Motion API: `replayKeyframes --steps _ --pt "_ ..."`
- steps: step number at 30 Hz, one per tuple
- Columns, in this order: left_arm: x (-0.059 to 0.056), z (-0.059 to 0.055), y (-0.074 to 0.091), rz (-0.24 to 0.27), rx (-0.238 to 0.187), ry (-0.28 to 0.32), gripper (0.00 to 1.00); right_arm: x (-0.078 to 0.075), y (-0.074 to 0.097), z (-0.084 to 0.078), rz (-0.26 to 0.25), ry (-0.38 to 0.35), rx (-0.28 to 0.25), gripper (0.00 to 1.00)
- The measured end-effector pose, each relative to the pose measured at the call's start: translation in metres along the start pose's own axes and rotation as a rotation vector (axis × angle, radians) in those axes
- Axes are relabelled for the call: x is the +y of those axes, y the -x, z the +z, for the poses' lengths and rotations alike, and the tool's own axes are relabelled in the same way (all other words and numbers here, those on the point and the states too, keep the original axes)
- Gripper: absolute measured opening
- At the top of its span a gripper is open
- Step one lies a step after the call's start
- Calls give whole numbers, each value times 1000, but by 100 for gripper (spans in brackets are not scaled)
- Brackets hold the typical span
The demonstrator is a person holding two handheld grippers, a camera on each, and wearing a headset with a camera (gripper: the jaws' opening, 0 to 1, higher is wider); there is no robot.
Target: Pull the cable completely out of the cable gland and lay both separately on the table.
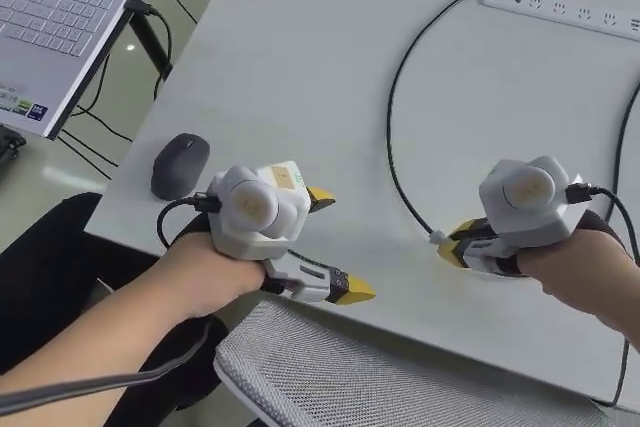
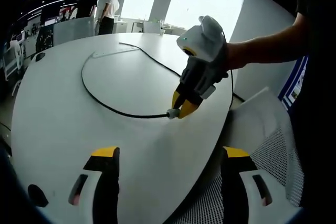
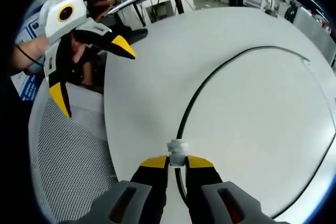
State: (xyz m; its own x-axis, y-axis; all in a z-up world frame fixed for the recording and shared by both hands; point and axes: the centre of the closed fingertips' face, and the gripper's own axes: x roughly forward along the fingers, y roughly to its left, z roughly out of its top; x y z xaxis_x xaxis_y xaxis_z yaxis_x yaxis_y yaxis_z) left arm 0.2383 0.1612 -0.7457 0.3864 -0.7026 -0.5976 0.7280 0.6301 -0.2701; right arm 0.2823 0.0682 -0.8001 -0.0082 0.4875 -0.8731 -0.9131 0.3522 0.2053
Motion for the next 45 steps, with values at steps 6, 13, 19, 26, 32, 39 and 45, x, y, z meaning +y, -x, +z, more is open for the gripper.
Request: replayKeyframes --steps 6,13,19,26,32,39,45 --pt "-12 18 -4 -13 -17 -19 79 6 15 1 3 19 -29 7" --pt "-28 36 -8 -24 -17 -63 78 17 36 -3 23 56 -31 7" --pt "-43 50 -18 -31 -35 -83 78 19 56 -8 24 85 -35 7" --pt "-65 61 -25 -40 -38 -106 77 23 75 -9 23 117 -59 7" --pt "-75 69 -27 -29 -43 -121 78 27 85 -14 40 126 -63 7" --pt "-87 85 -35 -37 -53 -136 76 33 102 -16 83 170 -78 6" --pt "-98 96 -48 -72 -48 -170 74 35 117 -20 109 229 -69 6"
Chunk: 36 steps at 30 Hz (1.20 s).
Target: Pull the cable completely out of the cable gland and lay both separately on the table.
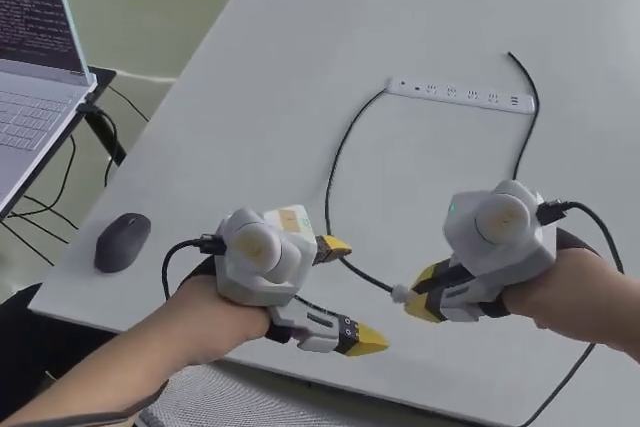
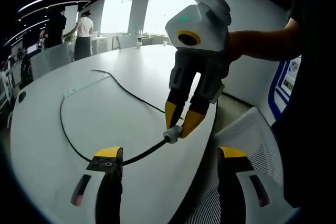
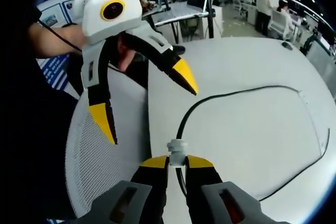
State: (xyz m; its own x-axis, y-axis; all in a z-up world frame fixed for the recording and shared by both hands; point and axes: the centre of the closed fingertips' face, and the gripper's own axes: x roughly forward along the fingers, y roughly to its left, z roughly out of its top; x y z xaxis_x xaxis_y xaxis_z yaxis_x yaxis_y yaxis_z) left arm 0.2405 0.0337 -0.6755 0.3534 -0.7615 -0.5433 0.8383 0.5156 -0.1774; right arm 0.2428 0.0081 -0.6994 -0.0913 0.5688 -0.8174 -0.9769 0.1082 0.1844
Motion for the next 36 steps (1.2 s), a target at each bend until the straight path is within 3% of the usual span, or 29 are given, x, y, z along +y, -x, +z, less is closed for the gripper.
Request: replayKeyframes --steps 5,14,17,26,36 --pt "-7 14 -10 -48 -21 -12 71 1 13 -1 7 51 3 6" --pt "-11 15 -29 -114 -2 -39 64 2 22 -6 35 144 20 6" --pt "-14 19 -33 -142 -17 -36 59 2 23 -7 38 181 22 6" --pt "-16 22 -40 -164 -25 -12 48 7 28 -8 34 278 36 6" --pt "-22 26 -40 -190 -46 1 35 9 32 -10 29 305 28 6"
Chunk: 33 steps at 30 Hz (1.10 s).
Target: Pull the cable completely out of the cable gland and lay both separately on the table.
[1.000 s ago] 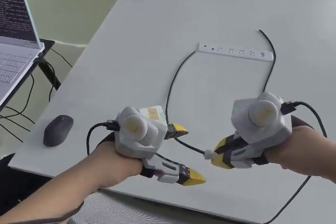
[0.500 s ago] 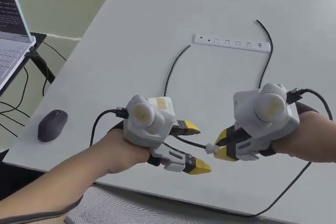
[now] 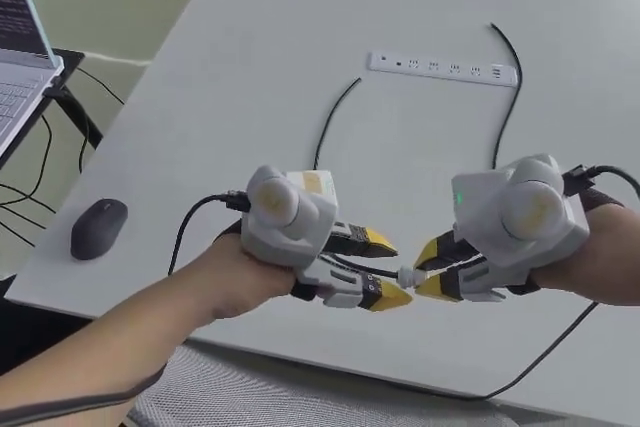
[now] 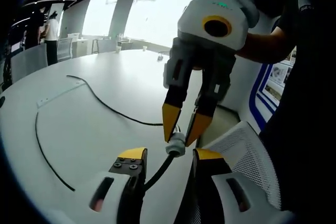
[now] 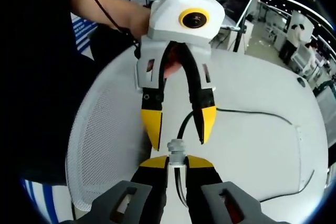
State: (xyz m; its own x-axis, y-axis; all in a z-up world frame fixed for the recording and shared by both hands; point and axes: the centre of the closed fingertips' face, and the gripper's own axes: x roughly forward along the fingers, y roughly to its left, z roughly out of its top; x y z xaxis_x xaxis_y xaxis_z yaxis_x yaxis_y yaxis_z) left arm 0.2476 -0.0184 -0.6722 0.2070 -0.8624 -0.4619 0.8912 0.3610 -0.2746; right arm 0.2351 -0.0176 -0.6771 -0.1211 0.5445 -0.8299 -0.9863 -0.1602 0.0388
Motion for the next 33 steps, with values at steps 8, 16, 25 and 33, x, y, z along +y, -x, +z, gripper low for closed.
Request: replayKeyframes --steps 8,16,25,33 --pt "-4 1 1 -19 -16 14 28 1 2 -1 -12 2 -6 6" --pt "-7 5 2 -36 -48 31 18 1 3 1 -22 13 -18 6" --pt "-11 6 -1 -55 -47 -24 16 3 3 0 -18 19 -27 6" --pt "-9 8 -3 -47 -46 -10 16 0 5 -1 -30 41 -36 7"
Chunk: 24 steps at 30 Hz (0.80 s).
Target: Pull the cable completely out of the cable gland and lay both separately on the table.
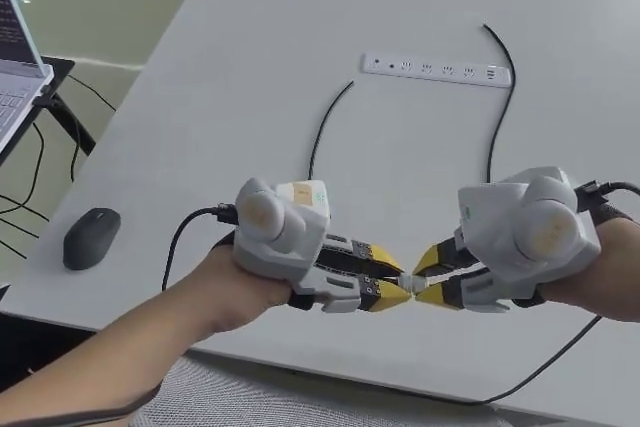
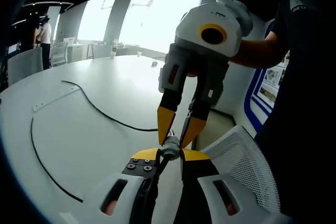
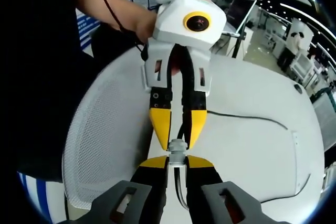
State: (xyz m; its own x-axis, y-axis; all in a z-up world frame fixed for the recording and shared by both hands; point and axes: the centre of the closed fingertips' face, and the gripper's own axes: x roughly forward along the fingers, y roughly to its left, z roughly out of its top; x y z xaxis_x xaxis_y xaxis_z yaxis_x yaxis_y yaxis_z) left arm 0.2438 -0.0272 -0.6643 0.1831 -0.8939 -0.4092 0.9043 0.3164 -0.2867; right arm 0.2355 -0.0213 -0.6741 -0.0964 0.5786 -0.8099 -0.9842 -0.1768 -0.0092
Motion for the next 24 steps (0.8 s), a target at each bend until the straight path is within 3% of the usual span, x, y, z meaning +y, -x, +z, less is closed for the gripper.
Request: replayKeyframes --steps 10,17,22,24 --pt "3 -1 -1 2 17 44 15 -2 -1 -1 3 -35 -38 8" --pt "7 6 4 12 -9 58 15 -9 5 4 -9 -78 -93 9" --pt "9 13 9 19 -32 49 15 -18 11 1 -12 -148 -128 12" --pt "10 13 10 23 -33 51 15 -20 16 4 -3 -212 -177 14"
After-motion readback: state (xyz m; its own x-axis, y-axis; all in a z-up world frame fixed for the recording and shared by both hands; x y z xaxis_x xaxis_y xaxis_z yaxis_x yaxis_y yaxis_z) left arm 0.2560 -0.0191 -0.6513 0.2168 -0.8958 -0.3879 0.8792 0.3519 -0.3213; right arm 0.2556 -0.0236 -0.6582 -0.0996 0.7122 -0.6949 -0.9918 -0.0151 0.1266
